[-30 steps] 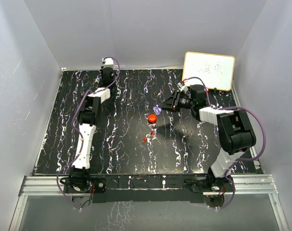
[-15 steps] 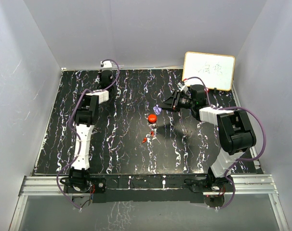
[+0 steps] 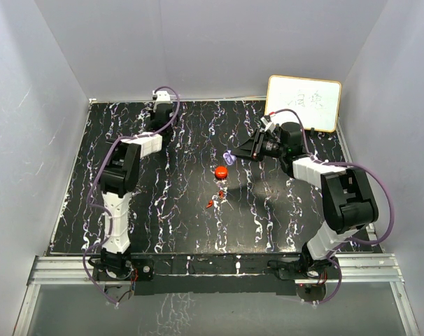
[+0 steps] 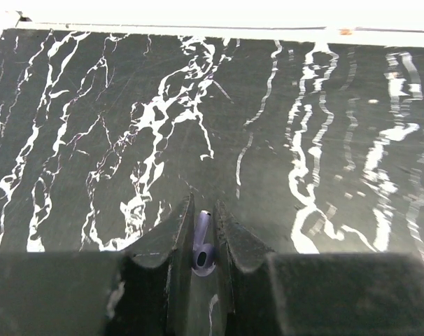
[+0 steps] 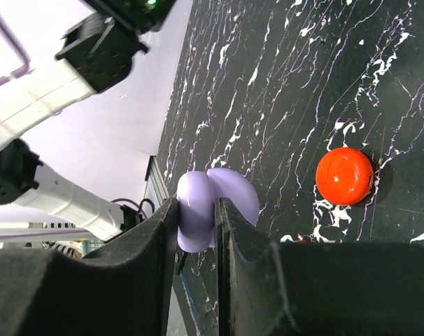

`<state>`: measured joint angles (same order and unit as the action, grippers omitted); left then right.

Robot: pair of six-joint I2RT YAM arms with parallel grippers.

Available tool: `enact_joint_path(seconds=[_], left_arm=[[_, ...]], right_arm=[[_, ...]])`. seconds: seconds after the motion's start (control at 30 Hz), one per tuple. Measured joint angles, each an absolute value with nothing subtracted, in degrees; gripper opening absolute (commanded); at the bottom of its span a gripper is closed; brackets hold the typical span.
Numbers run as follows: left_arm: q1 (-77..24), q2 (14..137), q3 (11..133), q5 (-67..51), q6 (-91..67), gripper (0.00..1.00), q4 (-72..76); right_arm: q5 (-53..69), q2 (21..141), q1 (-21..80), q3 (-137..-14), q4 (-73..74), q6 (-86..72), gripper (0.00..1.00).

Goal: Insert the wireless bluetooth earbuds into the charging case
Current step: Pick up the earbud from the center of the board, then place the earbud at the center of the board.

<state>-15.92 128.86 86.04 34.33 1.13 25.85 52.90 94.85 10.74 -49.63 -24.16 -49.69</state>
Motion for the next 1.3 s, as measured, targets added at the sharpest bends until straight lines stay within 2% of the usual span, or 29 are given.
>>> enact_joint_path(seconds=[0.4,0.53,0.8,1.1,1.3], left_arm=[[-23.5,98.7,79.9,30.8,-10.9,0.00,-1.3],[-25.5,92.6,79.7,29.4,-14.0,0.00,-11.8],[-28.9,90.3,79.7,28.1,-18.1,0.00,-30.3],[-30.9,89.9,80.0,26.8,-21.1,0.00,-41.8],[-34.7,96.1,84.1,28.9,-22.8,0.00,-49.1]], right_arm=[[52.5,92.0,10.7,-47.0,-22.5,-47.8,0.00],[51.9,90.3,10.7,-46.8,-21.5,-46.7,0.00],[49.8,86.6,10.1,-45.2,-18.4,-44.8,0.00],[47.8,84.5,9.3,-45.2,-14.9,-42.5,0.00],[47.4,84.2,8.7,-45.1,-13.3,-41.3,0.00]])
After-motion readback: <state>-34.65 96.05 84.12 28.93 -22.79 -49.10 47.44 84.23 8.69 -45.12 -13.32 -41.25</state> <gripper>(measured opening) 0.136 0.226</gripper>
